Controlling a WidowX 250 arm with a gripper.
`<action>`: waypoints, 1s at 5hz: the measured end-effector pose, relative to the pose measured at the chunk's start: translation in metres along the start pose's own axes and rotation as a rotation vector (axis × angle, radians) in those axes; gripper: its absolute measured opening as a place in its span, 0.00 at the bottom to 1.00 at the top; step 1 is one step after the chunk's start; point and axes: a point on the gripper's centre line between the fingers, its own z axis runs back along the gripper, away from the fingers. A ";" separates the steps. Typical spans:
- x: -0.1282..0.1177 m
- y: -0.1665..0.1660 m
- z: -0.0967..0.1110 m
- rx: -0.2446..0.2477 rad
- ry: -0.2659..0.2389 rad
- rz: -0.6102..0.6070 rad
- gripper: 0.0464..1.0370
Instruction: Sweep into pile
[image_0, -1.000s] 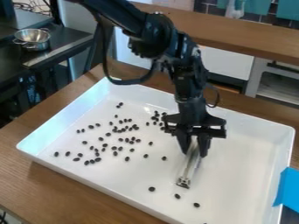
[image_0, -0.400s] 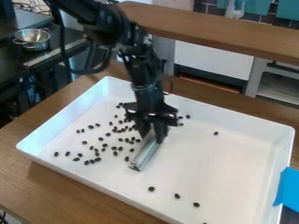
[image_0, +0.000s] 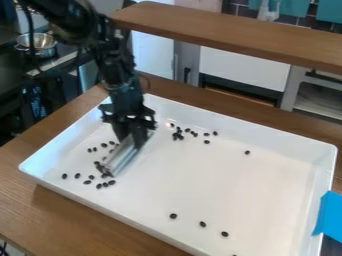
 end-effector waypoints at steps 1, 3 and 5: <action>-0.001 0.035 0.007 0.015 0.004 -0.004 0.34; -0.002 0.050 0.017 -0.027 0.027 0.001 0.34; 0.011 -0.032 0.035 -0.182 -0.021 -0.004 0.34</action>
